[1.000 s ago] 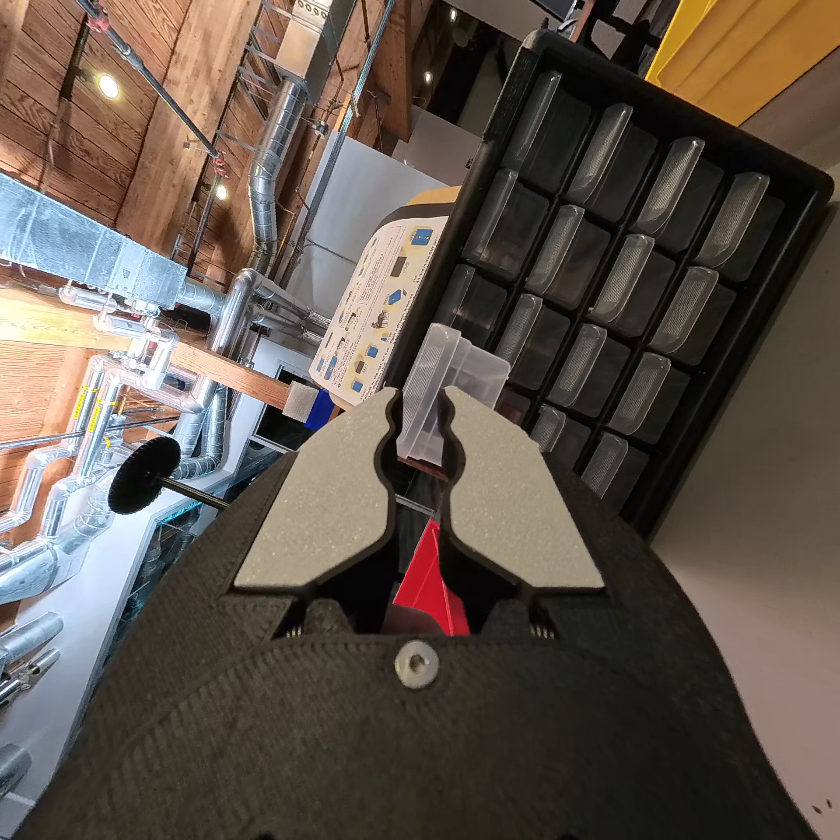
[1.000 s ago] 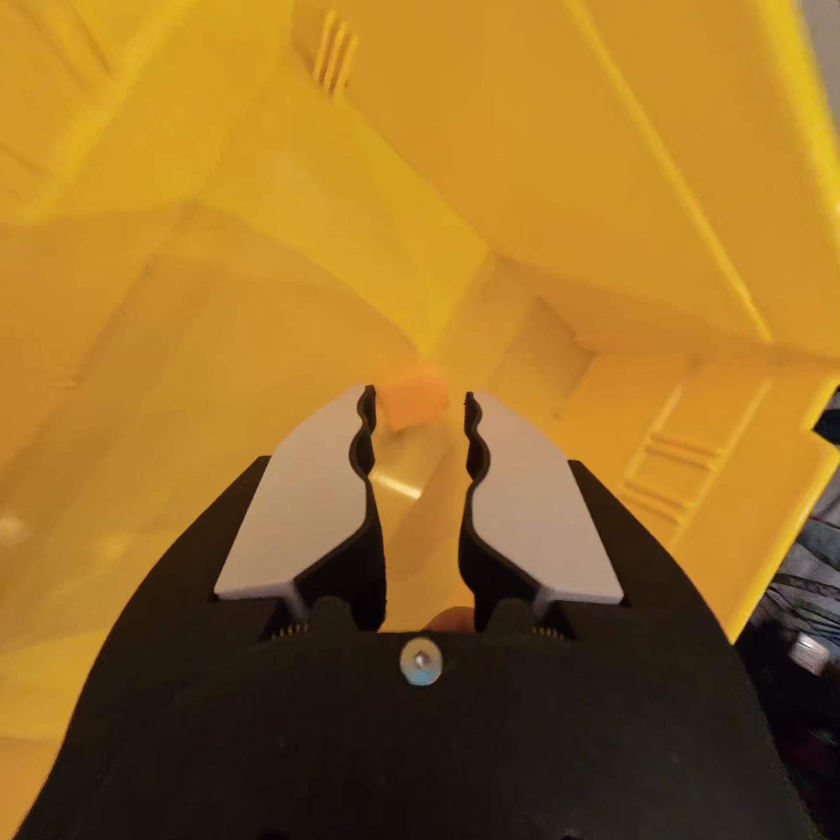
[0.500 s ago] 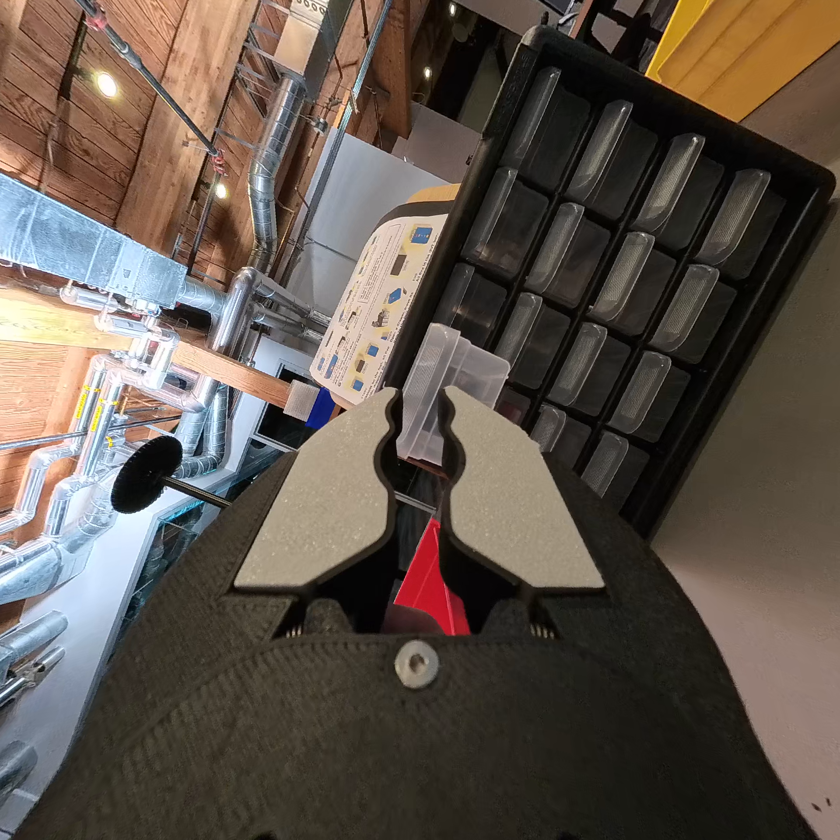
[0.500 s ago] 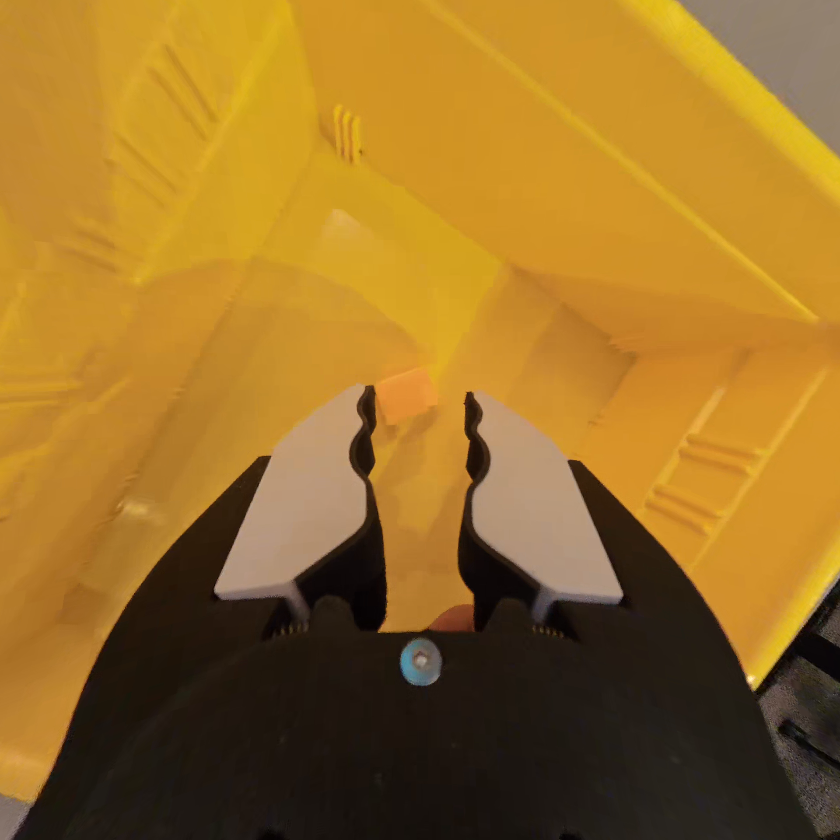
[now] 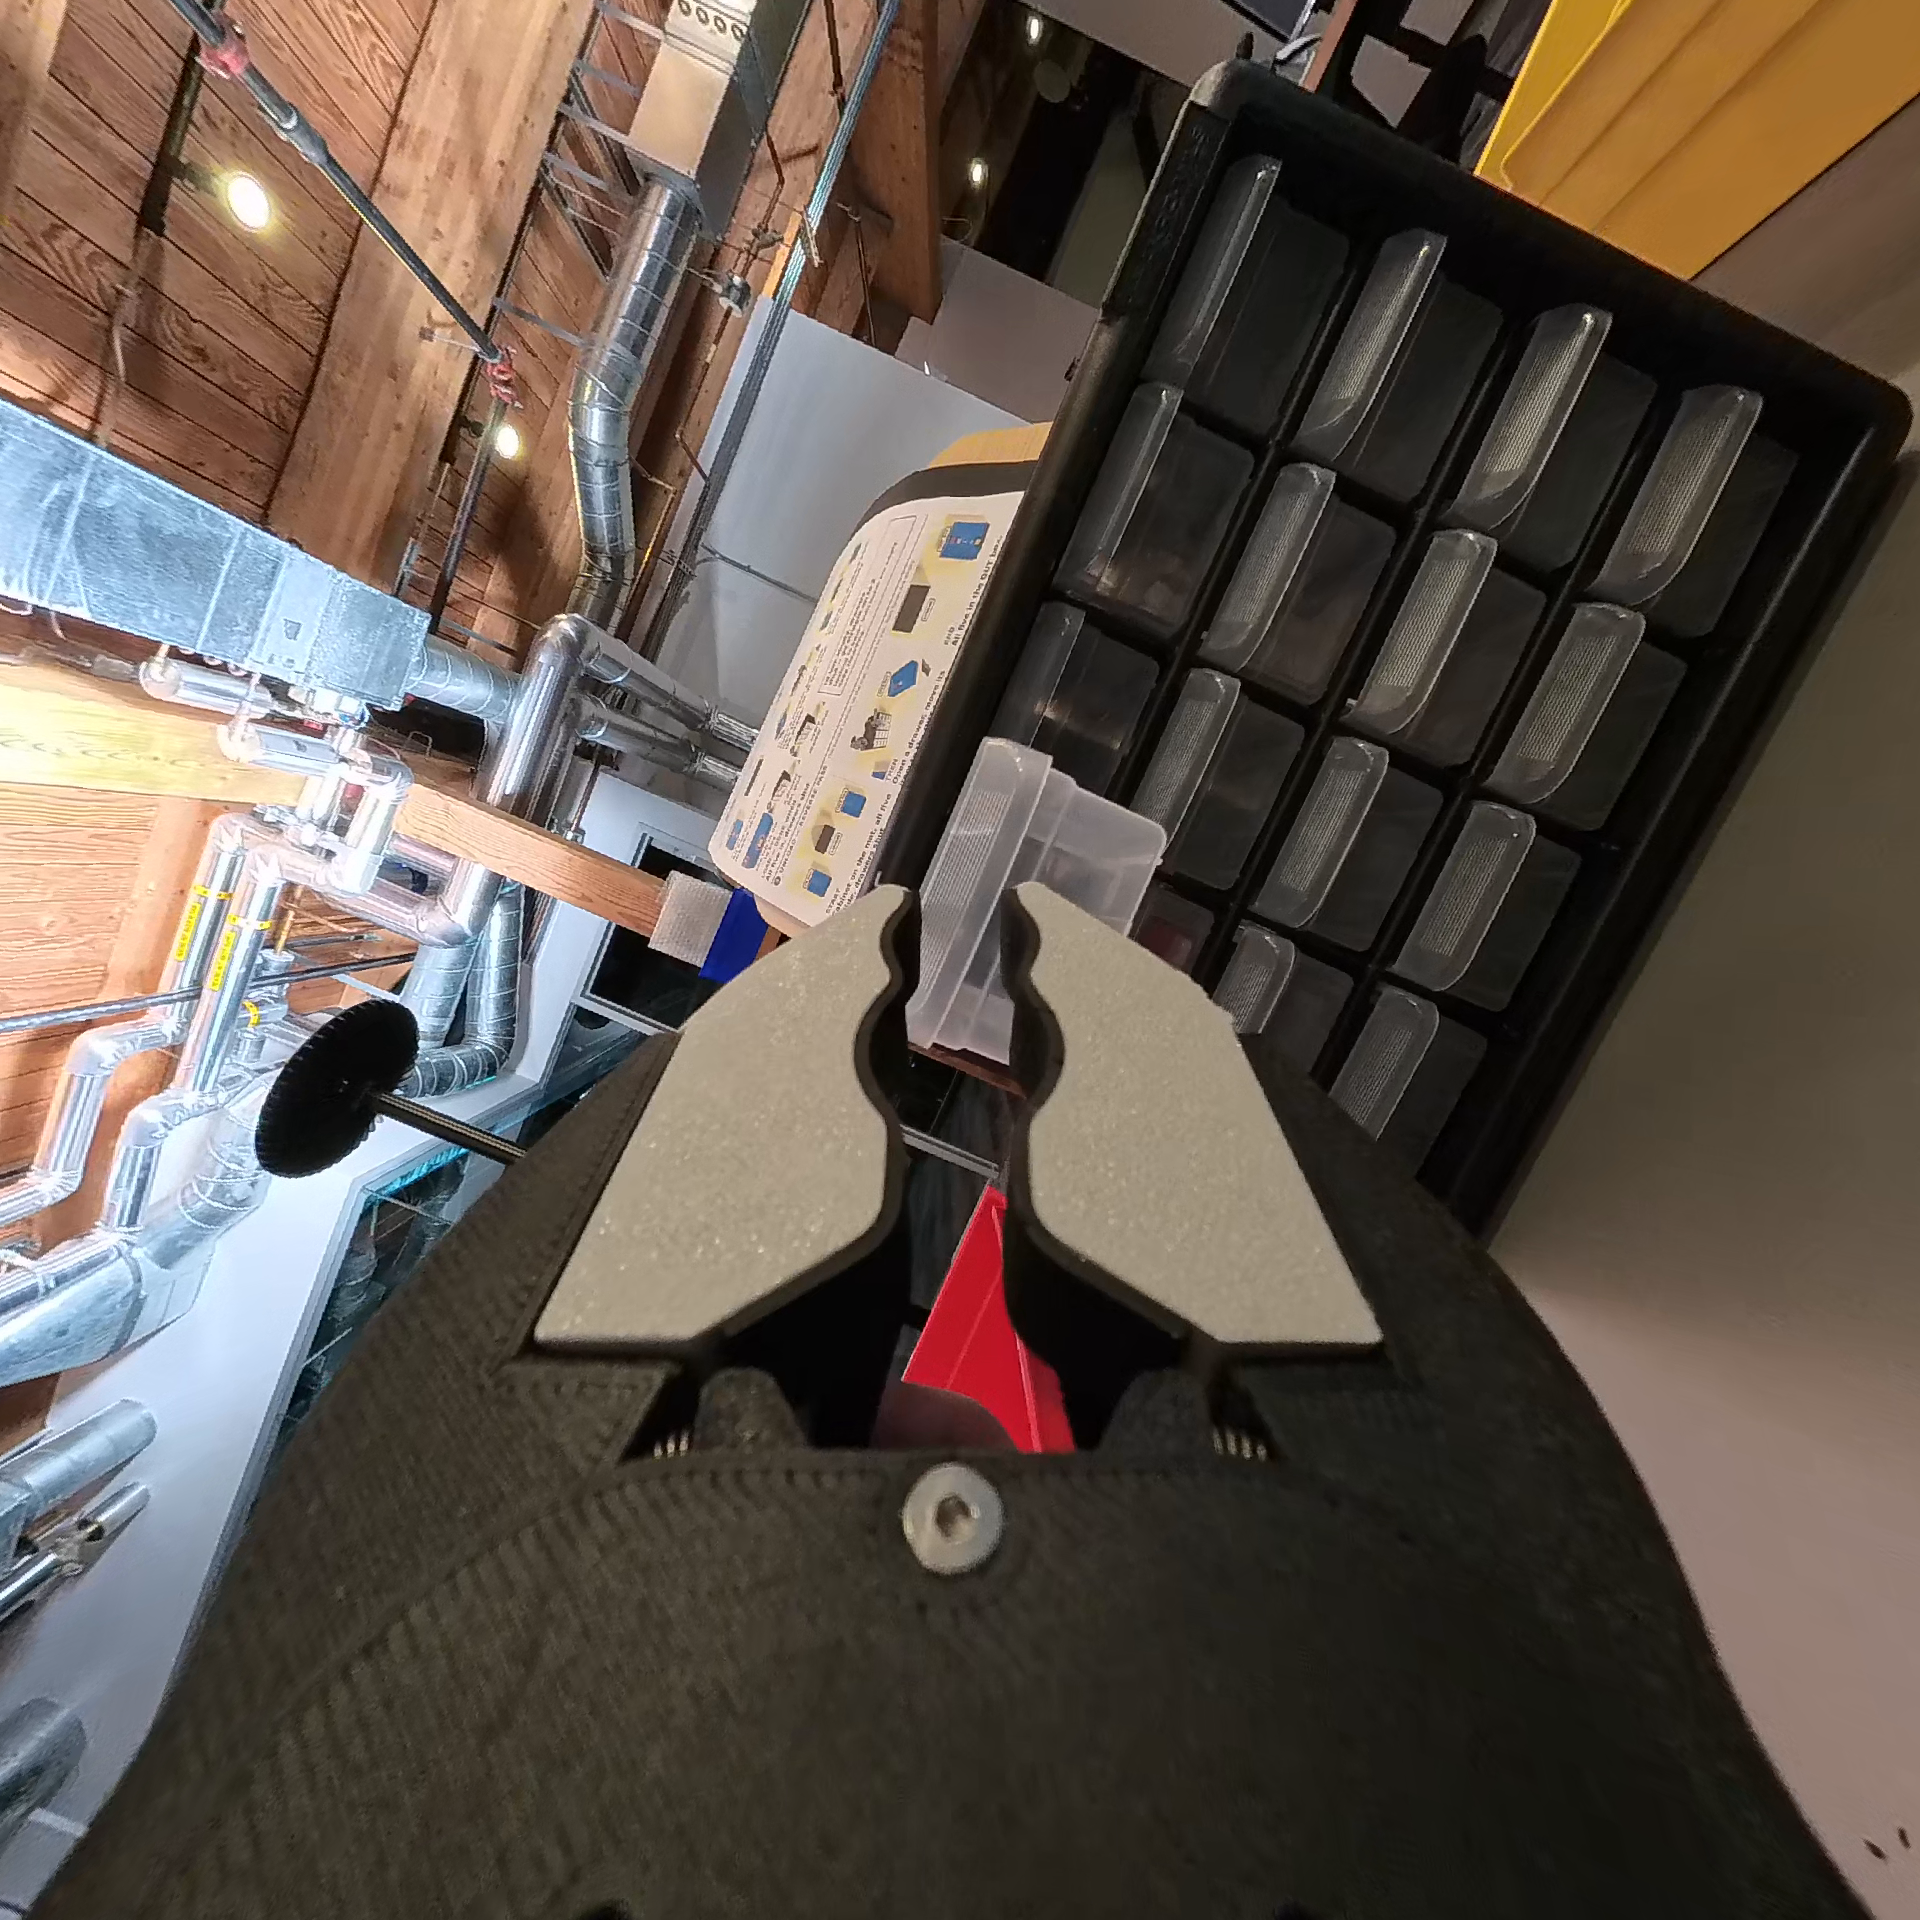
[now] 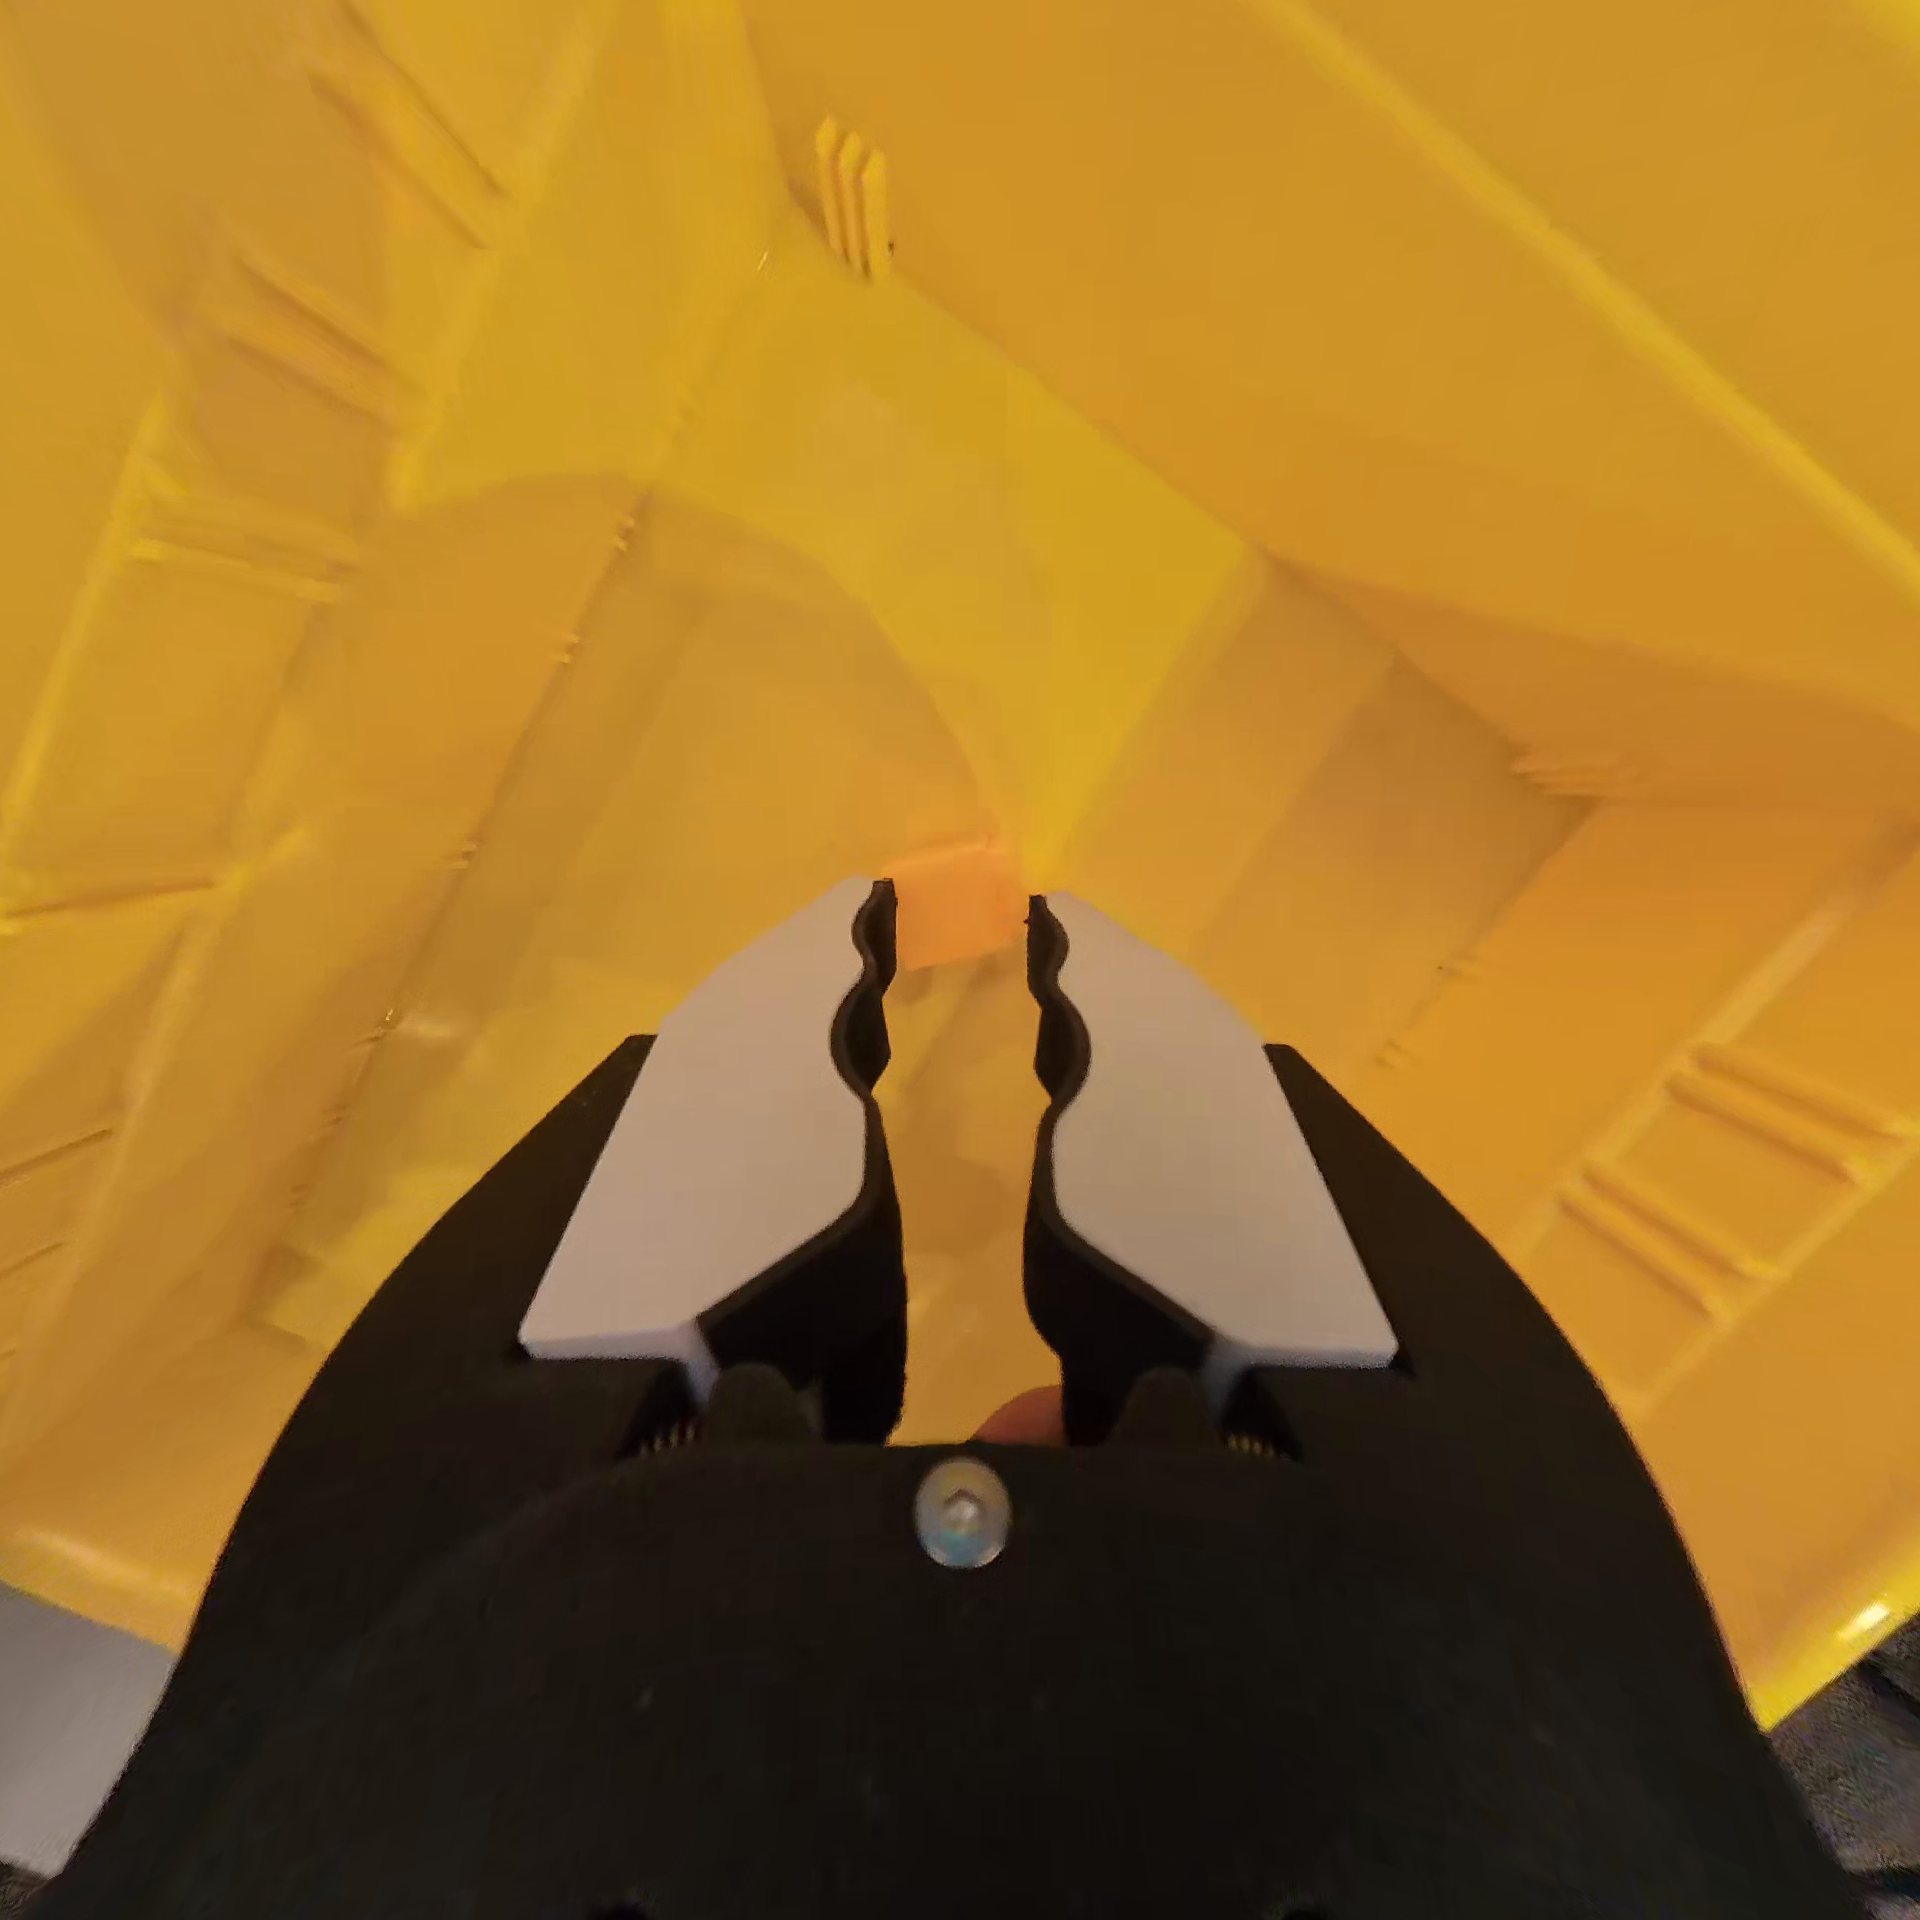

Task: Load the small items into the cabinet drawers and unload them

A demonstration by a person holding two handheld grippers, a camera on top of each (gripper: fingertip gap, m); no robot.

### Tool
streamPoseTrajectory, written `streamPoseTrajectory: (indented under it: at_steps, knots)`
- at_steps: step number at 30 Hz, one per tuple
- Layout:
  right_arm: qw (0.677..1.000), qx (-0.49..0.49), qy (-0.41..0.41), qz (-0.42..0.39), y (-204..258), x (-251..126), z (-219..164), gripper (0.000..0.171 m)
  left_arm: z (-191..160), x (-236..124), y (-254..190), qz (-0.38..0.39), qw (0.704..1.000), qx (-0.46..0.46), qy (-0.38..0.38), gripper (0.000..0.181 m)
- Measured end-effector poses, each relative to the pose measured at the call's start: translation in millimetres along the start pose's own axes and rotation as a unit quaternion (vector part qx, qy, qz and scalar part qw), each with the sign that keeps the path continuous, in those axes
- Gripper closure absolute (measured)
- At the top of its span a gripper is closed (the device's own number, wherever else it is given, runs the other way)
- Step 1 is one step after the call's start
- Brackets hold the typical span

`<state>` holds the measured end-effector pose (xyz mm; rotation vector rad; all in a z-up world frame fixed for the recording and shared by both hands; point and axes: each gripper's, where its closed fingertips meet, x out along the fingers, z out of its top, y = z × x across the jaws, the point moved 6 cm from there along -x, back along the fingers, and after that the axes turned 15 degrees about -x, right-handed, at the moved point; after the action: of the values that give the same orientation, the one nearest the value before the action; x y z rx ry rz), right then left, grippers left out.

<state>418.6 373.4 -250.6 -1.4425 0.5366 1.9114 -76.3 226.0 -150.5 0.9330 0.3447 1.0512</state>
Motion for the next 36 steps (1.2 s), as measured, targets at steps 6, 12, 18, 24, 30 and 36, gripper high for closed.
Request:
streamPoseTrajectory:
  at_steps: [6,12,18,24,30,36]
  knots:
    - [0.998,-0.049,0.029,-0.029,15,9,-5,0.147,0,0,0,0.0,1.0,0.0,0.001,0.167]
    - [0.997,-0.057,0.02,-0.042,20,0,-2,0.147,0,1,-1,0.001,1.0,-0.001,0.0,0.166]
    - [0.998,-0.039,0.021,-0.041,11,3,-7,0.147,0,0,-1,0.0,1.0,0.002,0.002,0.167]
    - [0.953,-0.138,0.102,-0.248,1,-6,-7,0.146,0,1,-1,0.0,1.0,0.001,0.0,0.166]
    - [0.964,-0.16,0.105,-0.187,29,-1,-8,0.133,0,0,-1,0.0,1.0,0.002,0.001,0.167]
    - [0.971,-0.156,0.114,-0.14,40,-9,-16,0.134,0,1,-1,0.0,1.0,0.003,0.002,0.167]
